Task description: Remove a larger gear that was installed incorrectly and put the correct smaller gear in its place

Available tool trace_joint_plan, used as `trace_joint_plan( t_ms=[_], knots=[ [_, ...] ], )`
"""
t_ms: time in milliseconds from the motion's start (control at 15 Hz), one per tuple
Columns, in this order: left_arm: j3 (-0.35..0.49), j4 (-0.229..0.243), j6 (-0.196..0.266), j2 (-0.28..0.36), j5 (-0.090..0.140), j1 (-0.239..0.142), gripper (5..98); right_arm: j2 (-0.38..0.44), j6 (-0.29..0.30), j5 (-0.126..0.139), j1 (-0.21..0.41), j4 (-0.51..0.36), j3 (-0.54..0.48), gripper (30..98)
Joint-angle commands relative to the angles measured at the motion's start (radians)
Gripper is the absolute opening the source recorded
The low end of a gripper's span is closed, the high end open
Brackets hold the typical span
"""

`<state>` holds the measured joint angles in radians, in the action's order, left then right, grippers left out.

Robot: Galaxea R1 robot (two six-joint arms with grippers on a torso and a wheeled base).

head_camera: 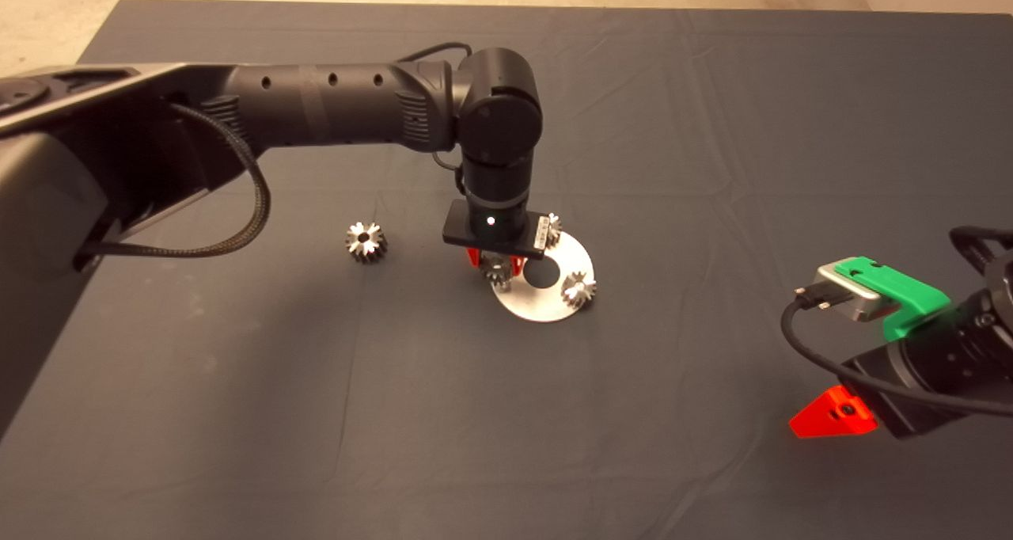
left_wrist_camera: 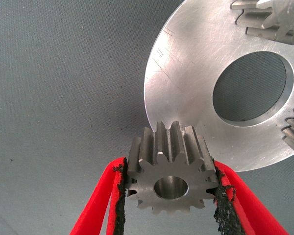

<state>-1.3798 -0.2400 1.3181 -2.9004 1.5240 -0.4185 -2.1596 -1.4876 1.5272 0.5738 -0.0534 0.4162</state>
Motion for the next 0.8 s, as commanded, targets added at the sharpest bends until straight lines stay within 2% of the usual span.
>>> trace_joint_plan(
  t_ms=[0,400,733],
  knots=[
    [0.039,-0.002,0.003,-0.004,0.134,-0.019,37.8,0.011,0.006,0.001,0.014,-0.036,-0.001,97.7],
    [0.050,-0.001,0.009,-0.012,0.134,-0.020,37.8,0.011,0.006,0.001,0.014,-0.036,-0.001,97.7],
    [0.045,-0.002,0.009,-0.020,0.134,-0.006,37.8,0.011,0.006,0.001,0.014,-0.036,-0.001,97.7]
  ],
)
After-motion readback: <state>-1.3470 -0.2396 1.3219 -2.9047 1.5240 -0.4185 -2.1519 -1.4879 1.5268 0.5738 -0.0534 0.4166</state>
